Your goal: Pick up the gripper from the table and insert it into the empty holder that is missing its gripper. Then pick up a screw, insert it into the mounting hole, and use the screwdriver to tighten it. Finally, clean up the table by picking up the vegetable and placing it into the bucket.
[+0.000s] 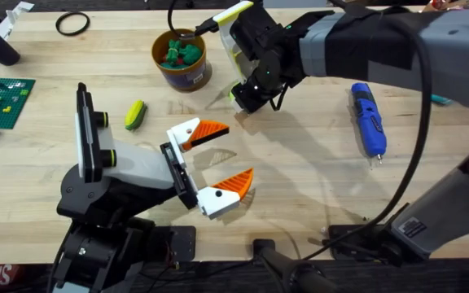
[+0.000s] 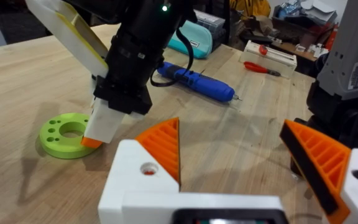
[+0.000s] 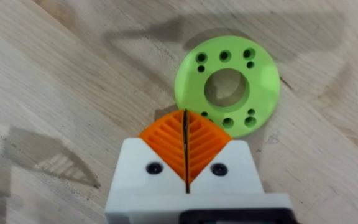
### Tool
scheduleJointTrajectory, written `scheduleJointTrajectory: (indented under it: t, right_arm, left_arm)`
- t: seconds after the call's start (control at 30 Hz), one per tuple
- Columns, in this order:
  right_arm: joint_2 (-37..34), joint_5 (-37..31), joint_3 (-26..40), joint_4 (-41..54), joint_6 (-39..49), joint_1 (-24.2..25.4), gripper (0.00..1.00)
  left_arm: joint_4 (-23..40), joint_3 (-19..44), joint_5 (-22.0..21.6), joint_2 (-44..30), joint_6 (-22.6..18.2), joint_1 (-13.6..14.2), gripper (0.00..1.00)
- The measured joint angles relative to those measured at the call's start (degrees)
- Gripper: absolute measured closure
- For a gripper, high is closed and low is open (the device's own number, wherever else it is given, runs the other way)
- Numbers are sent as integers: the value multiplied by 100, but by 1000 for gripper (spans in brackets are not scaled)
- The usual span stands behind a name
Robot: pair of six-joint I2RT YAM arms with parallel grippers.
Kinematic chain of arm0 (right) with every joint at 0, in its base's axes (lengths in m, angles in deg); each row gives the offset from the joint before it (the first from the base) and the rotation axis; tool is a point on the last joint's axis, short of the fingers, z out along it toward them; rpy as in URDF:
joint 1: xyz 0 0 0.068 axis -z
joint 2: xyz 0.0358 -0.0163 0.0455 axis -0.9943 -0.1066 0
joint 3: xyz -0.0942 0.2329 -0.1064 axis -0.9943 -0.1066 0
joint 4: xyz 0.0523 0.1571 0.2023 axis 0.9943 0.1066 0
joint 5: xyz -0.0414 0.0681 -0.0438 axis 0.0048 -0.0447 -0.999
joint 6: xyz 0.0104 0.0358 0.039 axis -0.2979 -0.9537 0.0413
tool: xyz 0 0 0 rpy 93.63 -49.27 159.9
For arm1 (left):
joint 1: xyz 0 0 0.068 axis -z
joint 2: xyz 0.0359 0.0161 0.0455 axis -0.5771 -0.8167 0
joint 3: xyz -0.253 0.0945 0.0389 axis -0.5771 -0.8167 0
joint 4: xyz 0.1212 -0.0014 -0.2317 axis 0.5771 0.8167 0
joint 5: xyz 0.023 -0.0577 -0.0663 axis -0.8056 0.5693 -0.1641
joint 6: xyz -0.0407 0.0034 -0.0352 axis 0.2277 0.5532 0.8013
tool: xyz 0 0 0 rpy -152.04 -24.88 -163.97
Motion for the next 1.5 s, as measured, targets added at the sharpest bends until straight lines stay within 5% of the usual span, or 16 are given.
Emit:
scheduleJointTrajectory:
  t: [1.27,1.3,1.37,1.4,1.5]
  right_arm:
    - [462,17,459,673,-7,-5,999]
    - [461,19,459,692,-17,-5,962]
    - [461,17,459,708,-10,-5,672]
    - [461,13,459,875,3,-5,102]
    - [461,13,459,954,12,-5,8]
  left_arm:
    - [-26,0,2,-1,7,2,17]
    - [-26,0,2,-1,7,2,17]
    - [-26,0,2,0,7,2,17]
    - [-26,0,2,0,7,2,17]
    - [-26,0,2,-1,7,2,17]
